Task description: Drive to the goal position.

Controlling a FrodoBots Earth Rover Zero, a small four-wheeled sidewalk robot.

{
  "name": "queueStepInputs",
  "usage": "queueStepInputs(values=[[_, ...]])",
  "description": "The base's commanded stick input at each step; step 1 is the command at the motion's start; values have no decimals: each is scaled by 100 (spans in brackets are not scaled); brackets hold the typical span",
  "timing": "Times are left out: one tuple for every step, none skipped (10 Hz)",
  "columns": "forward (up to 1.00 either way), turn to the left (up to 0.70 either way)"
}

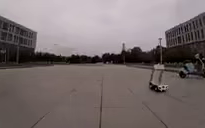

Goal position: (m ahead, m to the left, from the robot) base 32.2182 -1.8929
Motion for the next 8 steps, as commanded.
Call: queueStepInputs(values=[[100, 0], [100, 0], [100, 0], [100, 0], [100, 0], [100, 0], [100, 0], [100, 0]])
